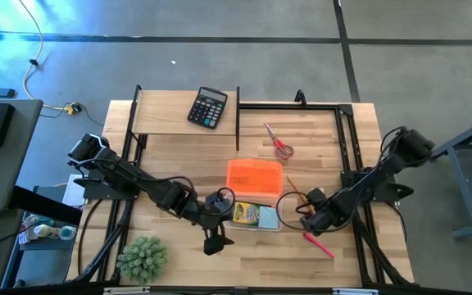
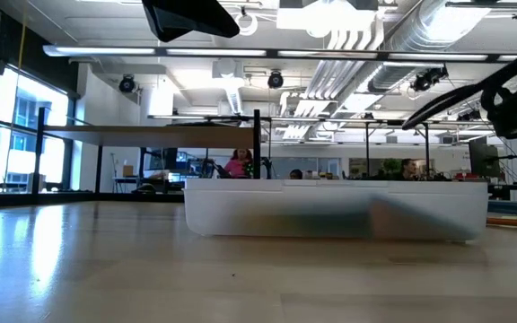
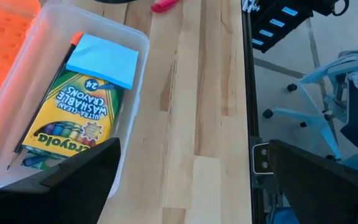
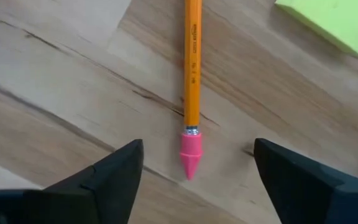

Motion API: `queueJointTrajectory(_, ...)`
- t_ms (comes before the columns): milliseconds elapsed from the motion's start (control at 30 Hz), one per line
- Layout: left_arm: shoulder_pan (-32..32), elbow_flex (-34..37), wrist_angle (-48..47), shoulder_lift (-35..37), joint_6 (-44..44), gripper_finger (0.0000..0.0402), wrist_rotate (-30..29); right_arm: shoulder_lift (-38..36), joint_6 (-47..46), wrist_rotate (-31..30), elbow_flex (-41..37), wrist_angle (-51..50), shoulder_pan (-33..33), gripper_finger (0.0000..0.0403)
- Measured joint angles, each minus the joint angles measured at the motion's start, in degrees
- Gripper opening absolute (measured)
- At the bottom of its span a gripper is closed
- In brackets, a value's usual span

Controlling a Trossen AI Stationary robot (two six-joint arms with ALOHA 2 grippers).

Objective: Pack school essentials
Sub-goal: Put the yellow pencil into the supply box

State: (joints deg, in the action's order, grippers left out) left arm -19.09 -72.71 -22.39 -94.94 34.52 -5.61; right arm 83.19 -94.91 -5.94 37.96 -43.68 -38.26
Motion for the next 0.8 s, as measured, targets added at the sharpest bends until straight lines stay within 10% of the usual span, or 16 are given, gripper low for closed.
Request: queueJointTrajectory(800,0.00,0.00,0.01,0.00,-0.17,0.0395,-0.63,2.26,-0.66,1.92,0.14,2.54,0.04,0.0074)
